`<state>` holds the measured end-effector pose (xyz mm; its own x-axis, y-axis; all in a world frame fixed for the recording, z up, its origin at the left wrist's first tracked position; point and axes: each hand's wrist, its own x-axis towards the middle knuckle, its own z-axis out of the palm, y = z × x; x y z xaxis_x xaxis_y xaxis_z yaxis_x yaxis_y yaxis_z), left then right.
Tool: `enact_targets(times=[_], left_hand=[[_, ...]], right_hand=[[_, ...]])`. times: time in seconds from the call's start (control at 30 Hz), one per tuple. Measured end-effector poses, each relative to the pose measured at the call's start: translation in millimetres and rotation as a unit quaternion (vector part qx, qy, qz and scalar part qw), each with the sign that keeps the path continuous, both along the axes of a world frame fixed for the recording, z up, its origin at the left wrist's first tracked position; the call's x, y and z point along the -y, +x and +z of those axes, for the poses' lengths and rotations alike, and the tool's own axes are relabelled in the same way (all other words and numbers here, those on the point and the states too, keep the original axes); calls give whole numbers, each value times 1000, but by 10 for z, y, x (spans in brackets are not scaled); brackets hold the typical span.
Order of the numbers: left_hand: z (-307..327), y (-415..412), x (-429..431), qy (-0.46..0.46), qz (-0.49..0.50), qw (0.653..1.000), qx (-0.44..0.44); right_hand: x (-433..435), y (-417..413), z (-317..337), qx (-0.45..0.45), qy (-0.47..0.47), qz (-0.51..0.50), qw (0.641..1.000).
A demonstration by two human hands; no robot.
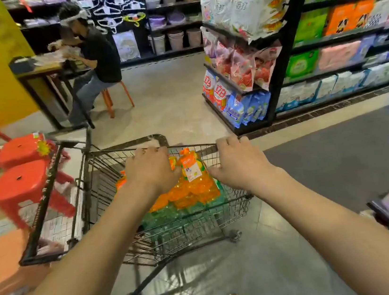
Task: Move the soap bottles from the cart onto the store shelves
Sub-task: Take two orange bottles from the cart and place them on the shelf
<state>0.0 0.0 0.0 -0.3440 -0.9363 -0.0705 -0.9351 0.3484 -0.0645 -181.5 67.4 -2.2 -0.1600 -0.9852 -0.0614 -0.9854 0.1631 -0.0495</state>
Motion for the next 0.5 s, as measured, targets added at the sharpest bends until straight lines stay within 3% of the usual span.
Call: enact_targets(times=[0.5], left_hand=[[-804,-151,1383,136,109,985,13]], right_hand=[[1868,-133,-900,68,113,110,985]])
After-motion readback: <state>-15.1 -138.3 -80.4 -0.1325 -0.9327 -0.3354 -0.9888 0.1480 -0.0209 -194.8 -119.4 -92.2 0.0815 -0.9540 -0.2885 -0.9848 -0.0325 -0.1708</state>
